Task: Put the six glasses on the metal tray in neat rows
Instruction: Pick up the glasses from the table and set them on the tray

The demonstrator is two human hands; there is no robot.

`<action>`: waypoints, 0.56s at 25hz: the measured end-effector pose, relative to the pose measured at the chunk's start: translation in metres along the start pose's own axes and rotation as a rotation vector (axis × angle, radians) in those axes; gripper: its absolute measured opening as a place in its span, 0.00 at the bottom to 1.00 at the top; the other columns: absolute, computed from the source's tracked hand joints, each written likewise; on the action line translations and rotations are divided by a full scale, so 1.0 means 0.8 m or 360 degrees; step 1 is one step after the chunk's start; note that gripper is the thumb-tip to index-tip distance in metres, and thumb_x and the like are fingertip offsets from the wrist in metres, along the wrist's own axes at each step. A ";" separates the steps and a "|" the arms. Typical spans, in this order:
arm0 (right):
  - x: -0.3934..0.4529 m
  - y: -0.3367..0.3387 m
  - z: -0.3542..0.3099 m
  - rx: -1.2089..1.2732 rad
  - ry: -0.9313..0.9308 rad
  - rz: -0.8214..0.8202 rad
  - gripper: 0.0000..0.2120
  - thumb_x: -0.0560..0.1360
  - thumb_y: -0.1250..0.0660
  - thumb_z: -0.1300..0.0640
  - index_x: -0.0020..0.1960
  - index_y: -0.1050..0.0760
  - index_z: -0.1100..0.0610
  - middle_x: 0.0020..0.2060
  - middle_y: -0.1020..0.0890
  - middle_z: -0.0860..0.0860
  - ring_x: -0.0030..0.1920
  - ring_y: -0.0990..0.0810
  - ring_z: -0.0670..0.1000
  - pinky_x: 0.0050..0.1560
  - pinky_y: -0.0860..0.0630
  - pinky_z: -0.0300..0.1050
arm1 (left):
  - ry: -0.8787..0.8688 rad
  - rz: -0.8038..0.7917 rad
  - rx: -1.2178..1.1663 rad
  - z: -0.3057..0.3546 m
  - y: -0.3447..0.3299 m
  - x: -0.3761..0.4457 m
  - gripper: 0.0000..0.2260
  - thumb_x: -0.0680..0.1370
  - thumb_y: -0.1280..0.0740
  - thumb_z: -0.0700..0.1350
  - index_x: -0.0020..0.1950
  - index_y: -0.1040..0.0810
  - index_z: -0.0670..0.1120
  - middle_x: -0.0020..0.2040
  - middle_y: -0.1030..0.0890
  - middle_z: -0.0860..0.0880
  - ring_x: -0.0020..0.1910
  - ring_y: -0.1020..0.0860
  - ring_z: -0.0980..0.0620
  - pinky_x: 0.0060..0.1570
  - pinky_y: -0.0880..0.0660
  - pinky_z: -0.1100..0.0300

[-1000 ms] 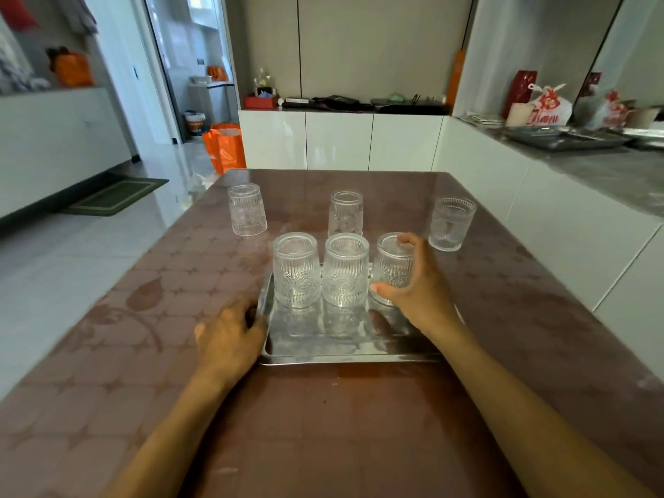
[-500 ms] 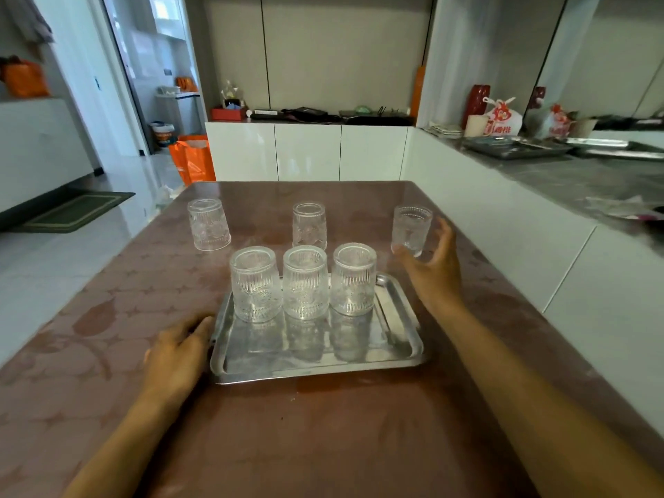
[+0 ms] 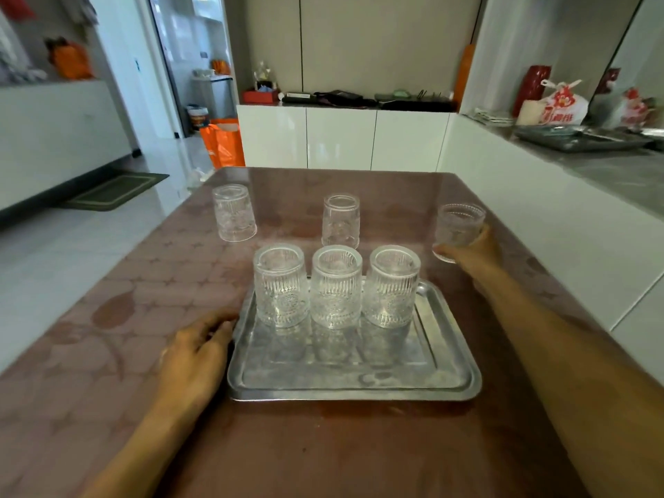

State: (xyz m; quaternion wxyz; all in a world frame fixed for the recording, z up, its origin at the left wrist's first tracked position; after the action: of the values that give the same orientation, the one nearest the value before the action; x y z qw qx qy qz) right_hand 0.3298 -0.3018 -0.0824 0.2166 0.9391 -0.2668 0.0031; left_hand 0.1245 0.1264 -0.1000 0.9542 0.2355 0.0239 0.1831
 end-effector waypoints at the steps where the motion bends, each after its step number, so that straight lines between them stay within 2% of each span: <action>1: -0.008 0.010 -0.009 0.0051 0.0023 0.0056 0.39 0.60 0.17 0.53 0.66 0.30 0.55 0.59 0.20 0.53 0.50 0.23 0.50 0.46 0.26 0.43 | -0.0003 -0.0020 0.0020 0.007 -0.001 -0.003 0.19 0.70 0.41 0.60 0.56 0.18 0.60 0.52 0.14 0.55 0.54 0.18 0.51 0.60 0.23 0.43; 4: -0.049 0.051 -0.060 0.0181 0.0252 0.0122 0.33 0.62 0.20 0.48 0.65 0.26 0.51 0.59 0.18 0.53 0.48 0.20 0.49 0.44 0.24 0.42 | 0.0000 -0.0032 -0.0021 0.009 -0.003 -0.006 0.21 0.70 0.41 0.58 0.57 0.17 0.56 0.52 0.13 0.53 0.54 0.17 0.48 0.63 0.25 0.43; 5: -0.068 0.065 -0.084 0.0213 0.0371 0.0031 0.31 0.62 0.21 0.46 0.63 0.25 0.49 0.56 0.17 0.51 0.46 0.18 0.47 0.41 0.22 0.41 | 0.0006 -0.0011 -0.0016 0.008 -0.001 -0.007 0.20 0.71 0.41 0.56 0.58 0.17 0.55 0.52 0.13 0.51 0.55 0.17 0.47 0.64 0.26 0.43; 8: -0.152 0.088 -0.167 0.0364 0.0686 -0.0522 0.30 0.59 0.20 0.44 0.58 0.25 0.42 0.52 0.18 0.43 0.43 0.16 0.40 0.35 0.20 0.35 | 0.0036 0.0025 -0.0008 0.016 0.000 -0.011 0.19 0.72 0.40 0.52 0.57 0.16 0.54 0.53 0.13 0.49 0.55 0.17 0.46 0.66 0.28 0.44; 11: -0.227 0.066 -0.217 0.0516 0.0689 -0.0877 0.36 0.50 0.17 0.43 0.54 0.26 0.47 0.51 0.18 0.51 0.45 0.14 0.50 0.36 0.17 0.46 | 0.0056 0.0016 0.0029 0.016 0.004 -0.014 0.17 0.72 0.39 0.48 0.56 0.16 0.55 0.51 0.13 0.51 0.55 0.17 0.47 0.66 0.27 0.45; 13: -0.267 0.037 -0.227 0.0535 0.0617 -0.1006 0.37 0.51 0.16 0.46 0.54 0.28 0.53 0.53 0.18 0.56 0.46 0.15 0.56 0.36 0.16 0.52 | 0.0041 0.0012 0.0058 0.014 0.006 -0.015 0.17 0.71 0.38 0.45 0.56 0.16 0.56 0.48 0.13 0.54 0.55 0.17 0.48 0.68 0.29 0.45; 14: -0.285 0.024 -0.226 0.0450 0.0629 -0.1012 0.36 0.53 0.16 0.47 0.55 0.29 0.53 0.53 0.19 0.56 0.46 0.16 0.55 0.35 0.17 0.50 | 0.0043 0.0010 0.0064 0.015 0.008 -0.016 0.17 0.71 0.37 0.44 0.55 0.16 0.57 0.45 0.14 0.58 0.54 0.18 0.49 0.69 0.30 0.45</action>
State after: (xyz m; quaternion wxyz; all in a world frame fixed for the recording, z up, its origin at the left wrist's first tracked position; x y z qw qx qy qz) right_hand 0.1448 -0.1287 0.0616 0.1224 0.9767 0.0872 0.1533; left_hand 0.1122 0.1219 -0.0872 0.9482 0.2522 0.0399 0.1888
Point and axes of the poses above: each hand's wrist, its own x-axis towards the middle knuckle, its own y-axis out of the back of the hand, z = x × y, the point moved 4 cm from there along x, towards the middle knuckle
